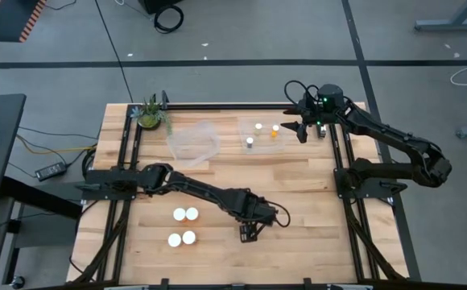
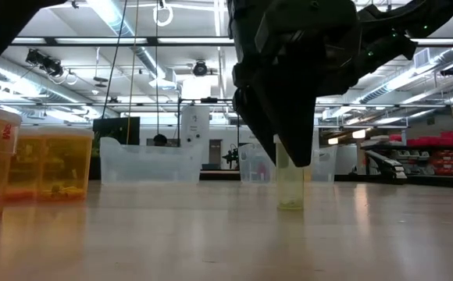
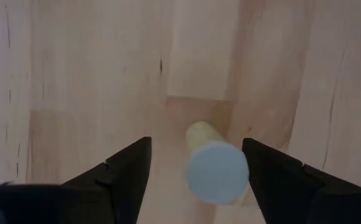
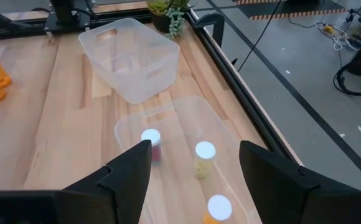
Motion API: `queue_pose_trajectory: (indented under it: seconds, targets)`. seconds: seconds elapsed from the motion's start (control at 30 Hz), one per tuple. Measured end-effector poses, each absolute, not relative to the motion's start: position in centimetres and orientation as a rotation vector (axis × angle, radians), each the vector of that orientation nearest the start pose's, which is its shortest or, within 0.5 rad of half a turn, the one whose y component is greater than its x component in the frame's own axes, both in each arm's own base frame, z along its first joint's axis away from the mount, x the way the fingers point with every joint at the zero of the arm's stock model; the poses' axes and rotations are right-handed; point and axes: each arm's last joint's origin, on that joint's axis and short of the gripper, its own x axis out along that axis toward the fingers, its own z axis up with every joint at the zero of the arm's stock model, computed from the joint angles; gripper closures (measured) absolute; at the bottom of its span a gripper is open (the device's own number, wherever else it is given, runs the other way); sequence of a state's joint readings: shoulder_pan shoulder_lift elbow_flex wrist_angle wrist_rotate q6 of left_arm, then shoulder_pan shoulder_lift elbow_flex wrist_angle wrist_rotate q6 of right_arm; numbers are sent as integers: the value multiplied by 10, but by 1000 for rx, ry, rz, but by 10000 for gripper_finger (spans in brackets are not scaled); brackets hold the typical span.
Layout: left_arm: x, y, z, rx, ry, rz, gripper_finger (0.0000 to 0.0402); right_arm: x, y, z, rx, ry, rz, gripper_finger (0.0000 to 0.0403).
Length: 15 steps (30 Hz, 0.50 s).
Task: Pick and place medicine bottles into bin by pill shape (circle, oval)
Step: Put the yellow pill bottle into the right transparent bin
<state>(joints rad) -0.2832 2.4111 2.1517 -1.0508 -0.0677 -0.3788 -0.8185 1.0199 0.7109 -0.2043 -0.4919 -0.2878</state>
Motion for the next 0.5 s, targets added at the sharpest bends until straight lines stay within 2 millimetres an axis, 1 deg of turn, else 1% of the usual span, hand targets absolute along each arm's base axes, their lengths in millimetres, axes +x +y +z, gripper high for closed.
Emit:
queue_pose_trajectory:
  seconds: [0.5]
  targets:
    - [475, -136, 181, -66, 1302, 40, 261, 157, -147, 265, 34, 449, -255, 152]
